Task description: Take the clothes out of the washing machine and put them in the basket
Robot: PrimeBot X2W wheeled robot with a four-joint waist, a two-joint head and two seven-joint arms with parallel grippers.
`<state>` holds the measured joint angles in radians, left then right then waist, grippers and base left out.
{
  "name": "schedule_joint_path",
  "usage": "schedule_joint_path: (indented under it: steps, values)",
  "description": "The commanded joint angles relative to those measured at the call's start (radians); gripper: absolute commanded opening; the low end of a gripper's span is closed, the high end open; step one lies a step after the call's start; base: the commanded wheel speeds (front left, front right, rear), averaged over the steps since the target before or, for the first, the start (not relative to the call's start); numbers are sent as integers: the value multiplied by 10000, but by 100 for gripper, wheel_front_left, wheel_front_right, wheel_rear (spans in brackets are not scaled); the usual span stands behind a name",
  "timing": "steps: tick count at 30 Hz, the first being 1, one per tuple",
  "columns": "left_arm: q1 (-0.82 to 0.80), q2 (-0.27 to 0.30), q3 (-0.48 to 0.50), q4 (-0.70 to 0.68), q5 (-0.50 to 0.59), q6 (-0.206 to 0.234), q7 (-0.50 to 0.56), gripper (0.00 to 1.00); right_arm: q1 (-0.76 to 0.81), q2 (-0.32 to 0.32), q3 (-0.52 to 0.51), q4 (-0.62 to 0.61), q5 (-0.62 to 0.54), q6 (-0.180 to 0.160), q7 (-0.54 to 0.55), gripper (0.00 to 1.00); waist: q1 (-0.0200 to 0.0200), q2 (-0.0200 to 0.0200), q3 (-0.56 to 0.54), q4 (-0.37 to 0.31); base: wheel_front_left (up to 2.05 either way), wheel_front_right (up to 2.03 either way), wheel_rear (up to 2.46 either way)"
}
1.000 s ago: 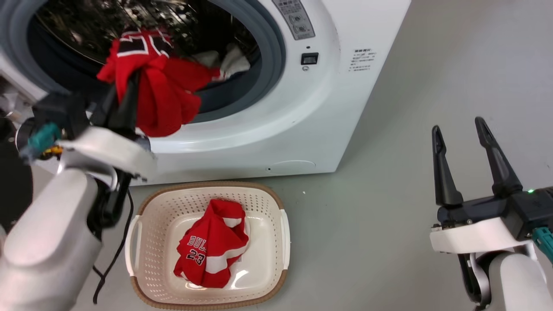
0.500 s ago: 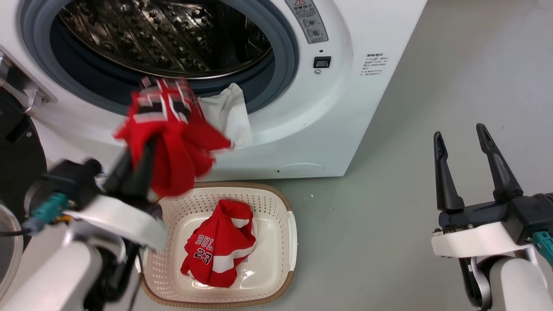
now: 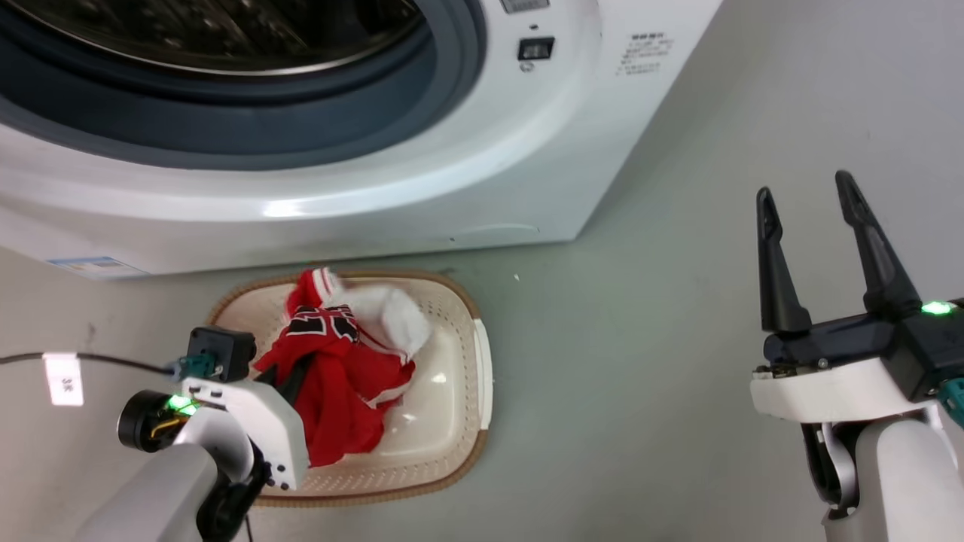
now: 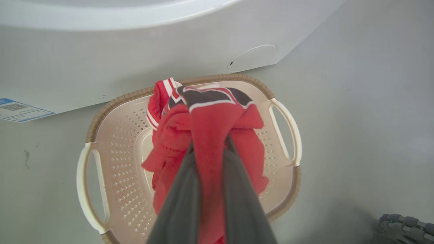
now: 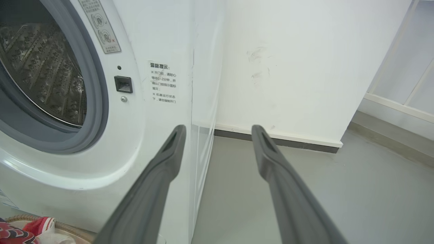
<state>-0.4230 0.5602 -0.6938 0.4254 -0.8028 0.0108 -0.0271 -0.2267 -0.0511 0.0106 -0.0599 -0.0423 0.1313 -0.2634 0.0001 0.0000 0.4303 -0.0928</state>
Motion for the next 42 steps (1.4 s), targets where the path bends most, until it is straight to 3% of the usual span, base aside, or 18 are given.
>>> schedule_joint_path:
  steps: [1,6,14,24,34,35,36,42]
  values:
    - [-270,-46,-10,253,41,-92,28,0,-139,17,-7,-50,34,-11,-18,100,-1,0,452,-295,0,0,0]
    - [-1151,-482,-252,2180,177,-617,113,0,-356,17,-24,-200,125,-11,-20,100,-1,0,1237,-650,0,0,0]
    - [-2458,-1024,-249,4910,87,-1053,-22,0,-656,17,-102,-463,328,-11,-20,100,-1,0,2389,-1156,0,0,0]
    - [-3533,-1435,-129,7224,46,-1048,-781,0,-727,19,-87,-680,485,-11,-20,100,-1,0,3339,-1409,0,0,0]
    - [-3987,-1823,-182,8226,28,-1099,-1335,0,-793,17,-39,-636,596,-11,-20,100,-1,0,3573,-1375,0,0,0]
    - [-4041,-1818,-187,8268,25,-1086,-1367,32,-824,17,-44,-620,604,-11,-20,100,-1,0,3569,-1367,0,0,0]
    - [-4079,-1826,-205,8306,43,-1055,-1380,100,-858,17,-46,-604,595,-11,-20,100,-1,0,3554,-1361,0,0,0]
    - [-4003,-1987,-155,8439,-40,-1093,-1783,100,-829,17,-83,-461,552,-11,-20,100,-1,0,3124,-1283,0,0,0]
